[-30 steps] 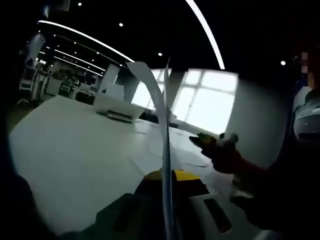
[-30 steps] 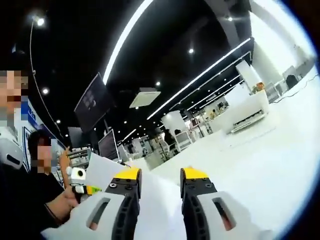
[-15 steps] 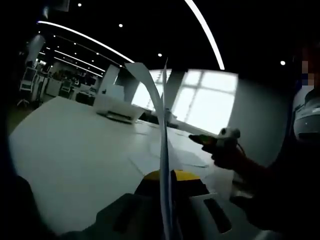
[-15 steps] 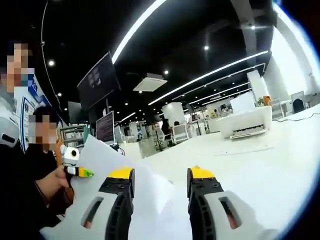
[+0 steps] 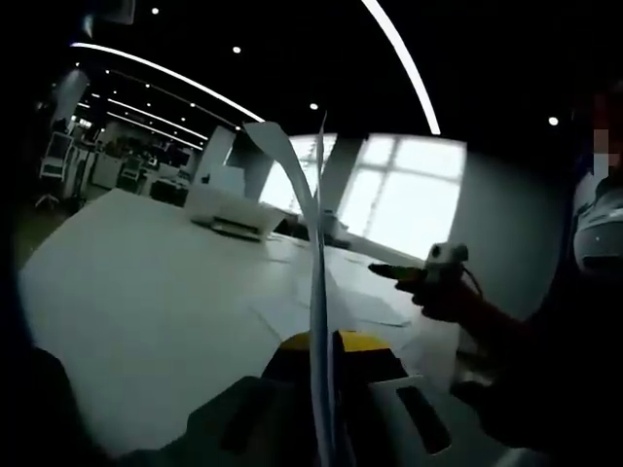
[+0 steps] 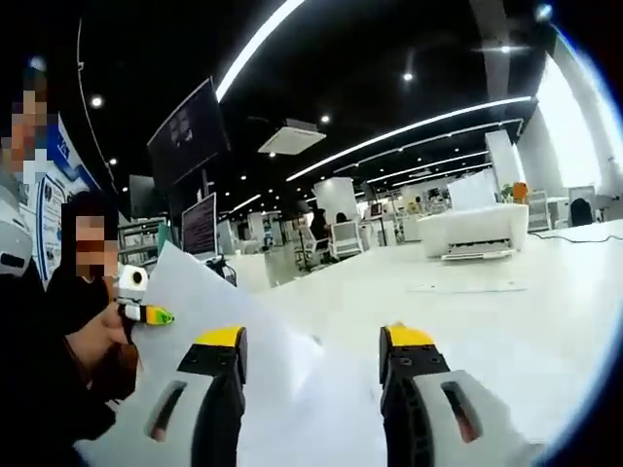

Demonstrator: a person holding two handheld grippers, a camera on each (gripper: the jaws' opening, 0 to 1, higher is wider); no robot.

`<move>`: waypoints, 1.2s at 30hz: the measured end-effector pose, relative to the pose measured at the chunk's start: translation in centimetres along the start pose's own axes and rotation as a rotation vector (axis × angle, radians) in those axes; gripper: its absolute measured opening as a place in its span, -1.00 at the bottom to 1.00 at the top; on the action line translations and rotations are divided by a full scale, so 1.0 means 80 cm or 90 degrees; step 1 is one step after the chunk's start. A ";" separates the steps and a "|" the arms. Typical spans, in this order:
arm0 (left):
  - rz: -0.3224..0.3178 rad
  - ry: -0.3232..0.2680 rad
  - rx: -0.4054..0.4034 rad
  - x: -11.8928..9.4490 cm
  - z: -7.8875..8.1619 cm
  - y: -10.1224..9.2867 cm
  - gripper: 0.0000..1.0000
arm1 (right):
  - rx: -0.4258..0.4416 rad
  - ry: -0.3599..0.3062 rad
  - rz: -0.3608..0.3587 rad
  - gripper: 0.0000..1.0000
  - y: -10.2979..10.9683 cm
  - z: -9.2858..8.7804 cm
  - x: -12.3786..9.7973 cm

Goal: Organize the stack of printing papers by aligning and flattening the scattered papers on the table

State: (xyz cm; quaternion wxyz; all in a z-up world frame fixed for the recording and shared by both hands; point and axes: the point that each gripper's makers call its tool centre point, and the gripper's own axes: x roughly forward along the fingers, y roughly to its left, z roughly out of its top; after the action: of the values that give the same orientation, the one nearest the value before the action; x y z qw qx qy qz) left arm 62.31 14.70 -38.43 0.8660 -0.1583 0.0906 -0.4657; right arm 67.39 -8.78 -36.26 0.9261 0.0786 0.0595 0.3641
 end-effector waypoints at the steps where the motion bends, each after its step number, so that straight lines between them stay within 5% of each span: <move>1: 0.001 0.001 0.002 0.000 -0.001 0.000 -0.88 | -0.002 0.002 -0.001 0.02 -0.001 0.001 0.000; 13: 0.012 -0.003 -0.010 0.000 -0.001 0.008 -0.88 | -0.064 0.031 -0.049 0.01 -0.021 0.008 -0.006; 36: 0.030 0.007 -0.014 0.000 -0.011 0.016 -0.88 | -0.158 0.071 -0.064 -0.45 -0.037 0.006 -0.009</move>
State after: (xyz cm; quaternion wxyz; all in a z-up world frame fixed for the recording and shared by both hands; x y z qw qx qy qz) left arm 63.00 15.21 -39.72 0.8746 -0.1629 0.1039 -0.4447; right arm 68.91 -11.50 -36.31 0.9411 -0.0601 0.0689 0.3256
